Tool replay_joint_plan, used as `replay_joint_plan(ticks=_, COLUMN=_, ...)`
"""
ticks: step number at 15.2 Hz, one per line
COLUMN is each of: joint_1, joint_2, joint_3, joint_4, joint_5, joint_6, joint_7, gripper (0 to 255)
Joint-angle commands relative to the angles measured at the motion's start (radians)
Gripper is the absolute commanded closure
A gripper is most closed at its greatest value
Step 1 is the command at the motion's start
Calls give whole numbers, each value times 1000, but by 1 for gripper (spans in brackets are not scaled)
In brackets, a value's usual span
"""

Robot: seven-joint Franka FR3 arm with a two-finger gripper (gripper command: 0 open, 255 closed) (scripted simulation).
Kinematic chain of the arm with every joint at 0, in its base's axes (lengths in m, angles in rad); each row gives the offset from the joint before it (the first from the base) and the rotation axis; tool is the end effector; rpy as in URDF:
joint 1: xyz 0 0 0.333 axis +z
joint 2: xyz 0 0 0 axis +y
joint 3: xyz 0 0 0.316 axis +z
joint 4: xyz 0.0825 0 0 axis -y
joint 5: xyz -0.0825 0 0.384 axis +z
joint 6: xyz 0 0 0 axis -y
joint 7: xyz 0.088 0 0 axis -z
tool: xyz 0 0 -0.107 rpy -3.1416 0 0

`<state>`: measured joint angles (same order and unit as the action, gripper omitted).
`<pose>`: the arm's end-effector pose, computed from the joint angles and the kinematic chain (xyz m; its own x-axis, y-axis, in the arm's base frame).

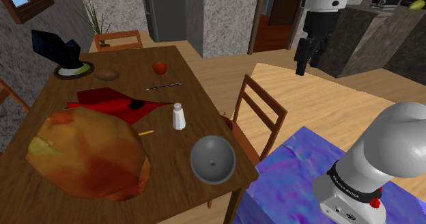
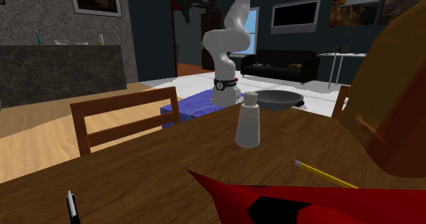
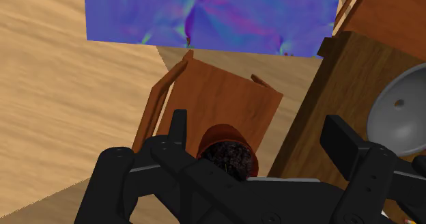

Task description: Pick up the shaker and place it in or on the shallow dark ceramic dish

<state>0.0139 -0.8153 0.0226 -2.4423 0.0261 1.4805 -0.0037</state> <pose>0.2857 0.0150 0.5517 0.9887 0.0327 -0.1461 0.0316 -0.9994 -0.0101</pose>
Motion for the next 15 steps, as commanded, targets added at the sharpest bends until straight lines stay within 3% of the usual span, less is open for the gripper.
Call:
replay_joint_plan(ticks=1, joint_1=0, joint_2=0, joint_3=0, joint_4=0, joint_5=0, joint_6=0, joint_7=0, gripper=0)
replay_joint_plan(ticks=8, joint_1=41, joint_2=198, joint_3=116, joint_4=51, joint_5=63, joint_6=163, joint_7=100, gripper=0)
replay_joint_plan(ticks=15, joint_1=66, joint_2=429, joint_3=223, joint_4=163, joint_5=74, joint_6=298, joint_7=203, gripper=0)
